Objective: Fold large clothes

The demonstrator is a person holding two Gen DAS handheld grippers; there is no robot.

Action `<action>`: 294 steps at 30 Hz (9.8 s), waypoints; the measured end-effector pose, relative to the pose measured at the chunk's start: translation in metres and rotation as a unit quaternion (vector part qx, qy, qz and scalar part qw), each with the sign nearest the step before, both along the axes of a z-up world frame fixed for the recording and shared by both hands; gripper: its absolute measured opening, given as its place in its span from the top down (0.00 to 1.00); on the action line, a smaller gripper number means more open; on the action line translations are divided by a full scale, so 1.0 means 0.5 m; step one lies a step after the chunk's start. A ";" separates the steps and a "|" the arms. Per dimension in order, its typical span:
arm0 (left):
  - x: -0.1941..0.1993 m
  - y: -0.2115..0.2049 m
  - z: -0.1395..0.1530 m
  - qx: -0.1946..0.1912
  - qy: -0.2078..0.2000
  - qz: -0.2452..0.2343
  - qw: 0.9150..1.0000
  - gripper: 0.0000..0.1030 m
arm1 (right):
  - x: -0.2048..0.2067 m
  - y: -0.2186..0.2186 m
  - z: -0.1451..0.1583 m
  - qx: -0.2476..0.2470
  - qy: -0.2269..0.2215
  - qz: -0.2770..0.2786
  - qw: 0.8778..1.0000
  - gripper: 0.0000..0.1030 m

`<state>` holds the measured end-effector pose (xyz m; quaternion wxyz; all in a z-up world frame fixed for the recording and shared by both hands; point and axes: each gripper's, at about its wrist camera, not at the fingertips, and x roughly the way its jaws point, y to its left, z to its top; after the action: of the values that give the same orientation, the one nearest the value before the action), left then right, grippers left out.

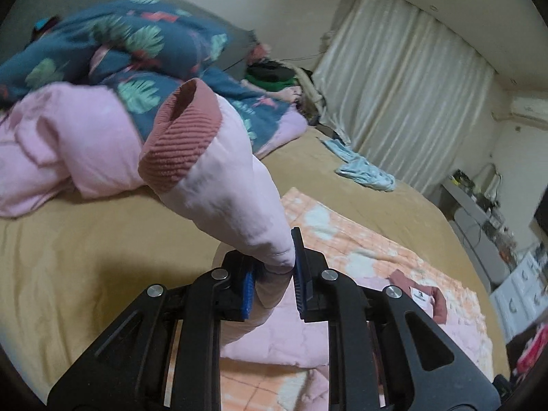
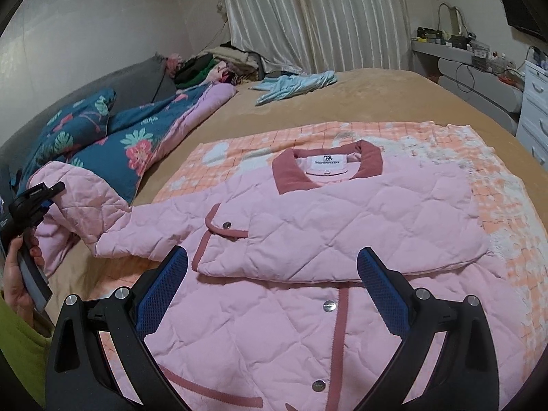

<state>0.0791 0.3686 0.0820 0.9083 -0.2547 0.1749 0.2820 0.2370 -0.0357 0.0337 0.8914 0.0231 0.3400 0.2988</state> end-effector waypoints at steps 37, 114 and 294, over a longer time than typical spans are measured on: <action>0.226 -0.378 0.133 0.073 -0.011 -0.212 0.975 0.91 | 0.025 -0.241 0.010 0.046 0.007 -0.090 0.995 0.04; 0.365 -0.444 -0.143 0.086 0.210 -0.321 0.920 0.09 | 0.162 -0.277 -0.183 0.042 0.134 -0.127 0.982 0.04; -0.088 -0.466 -0.226 0.030 0.207 -0.259 0.943 0.08 | -0.179 -0.455 -0.044 -0.063 -0.021 -0.077 0.995 0.04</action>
<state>0.0351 0.1357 -0.0312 0.9010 -0.1087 0.4105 0.0883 0.1476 -0.2631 0.0119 0.9184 -0.0136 0.3365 0.2075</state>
